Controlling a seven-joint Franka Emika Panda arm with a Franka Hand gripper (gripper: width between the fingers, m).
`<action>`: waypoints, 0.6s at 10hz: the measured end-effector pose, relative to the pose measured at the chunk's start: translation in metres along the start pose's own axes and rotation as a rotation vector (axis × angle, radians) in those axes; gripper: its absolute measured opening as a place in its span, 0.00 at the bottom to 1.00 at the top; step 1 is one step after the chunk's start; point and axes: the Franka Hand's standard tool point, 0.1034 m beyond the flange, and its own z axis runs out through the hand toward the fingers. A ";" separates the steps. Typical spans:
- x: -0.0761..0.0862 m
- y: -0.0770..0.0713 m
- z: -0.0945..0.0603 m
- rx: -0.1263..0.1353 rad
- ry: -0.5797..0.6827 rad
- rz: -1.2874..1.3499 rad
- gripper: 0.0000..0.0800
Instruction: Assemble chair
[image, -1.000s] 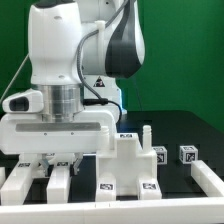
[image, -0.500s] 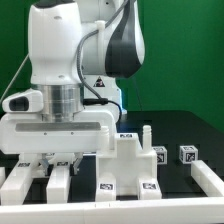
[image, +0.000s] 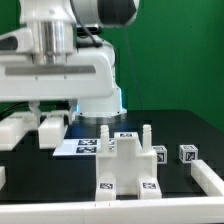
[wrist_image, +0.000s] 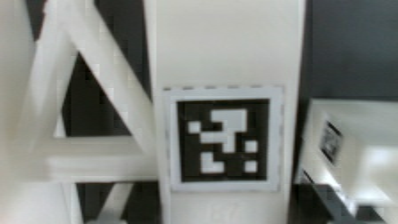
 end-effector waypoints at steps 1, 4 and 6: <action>0.005 -0.012 -0.020 0.019 -0.020 0.053 0.36; 0.011 -0.035 -0.014 0.047 -0.042 0.122 0.36; 0.012 -0.038 -0.016 0.036 -0.040 0.126 0.36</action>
Offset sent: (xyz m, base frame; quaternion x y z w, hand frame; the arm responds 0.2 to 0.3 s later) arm 0.0000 0.0000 0.0000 0.0000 0.0000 0.0000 1.0000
